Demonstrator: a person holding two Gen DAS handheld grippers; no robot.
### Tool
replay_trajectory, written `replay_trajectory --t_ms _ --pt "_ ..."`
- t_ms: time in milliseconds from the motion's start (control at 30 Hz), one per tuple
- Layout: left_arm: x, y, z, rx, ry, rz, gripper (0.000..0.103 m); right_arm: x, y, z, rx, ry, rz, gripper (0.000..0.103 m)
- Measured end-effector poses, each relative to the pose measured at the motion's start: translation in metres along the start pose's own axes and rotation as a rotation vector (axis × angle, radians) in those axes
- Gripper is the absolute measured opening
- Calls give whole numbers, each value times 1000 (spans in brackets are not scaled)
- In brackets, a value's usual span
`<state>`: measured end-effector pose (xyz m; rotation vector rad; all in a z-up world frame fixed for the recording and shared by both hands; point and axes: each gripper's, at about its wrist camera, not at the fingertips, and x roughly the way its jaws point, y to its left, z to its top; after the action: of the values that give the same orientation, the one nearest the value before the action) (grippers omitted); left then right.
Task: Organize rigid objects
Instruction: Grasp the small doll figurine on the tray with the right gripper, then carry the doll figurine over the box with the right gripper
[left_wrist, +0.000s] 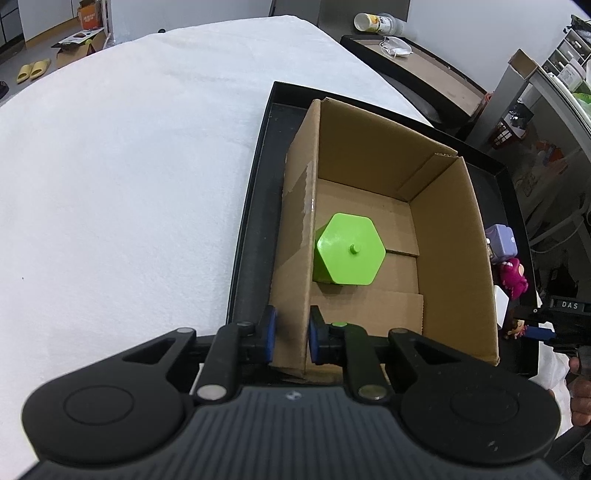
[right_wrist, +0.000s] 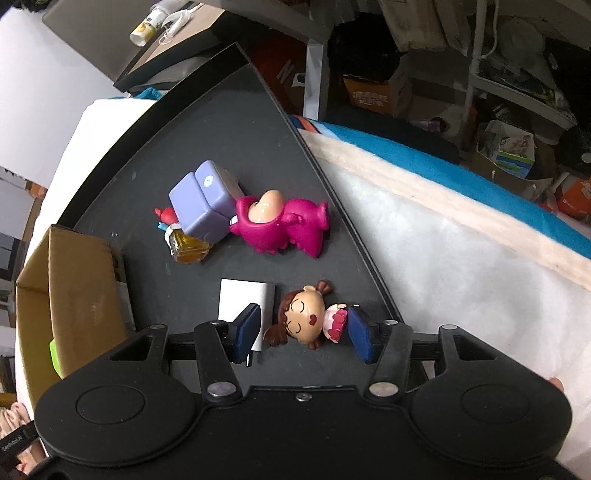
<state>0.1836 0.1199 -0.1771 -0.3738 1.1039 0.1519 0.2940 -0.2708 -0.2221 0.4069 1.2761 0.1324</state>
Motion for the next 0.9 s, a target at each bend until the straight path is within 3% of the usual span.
replay_trajectory --t_ms 367,900 --pt "1 0 0 -2 3 -3 17 6 16 -8 -134 -20 -97 42" --pt "7 -2 2 0 28 9 17 -29 47 -9 -196 -42 -31 42"
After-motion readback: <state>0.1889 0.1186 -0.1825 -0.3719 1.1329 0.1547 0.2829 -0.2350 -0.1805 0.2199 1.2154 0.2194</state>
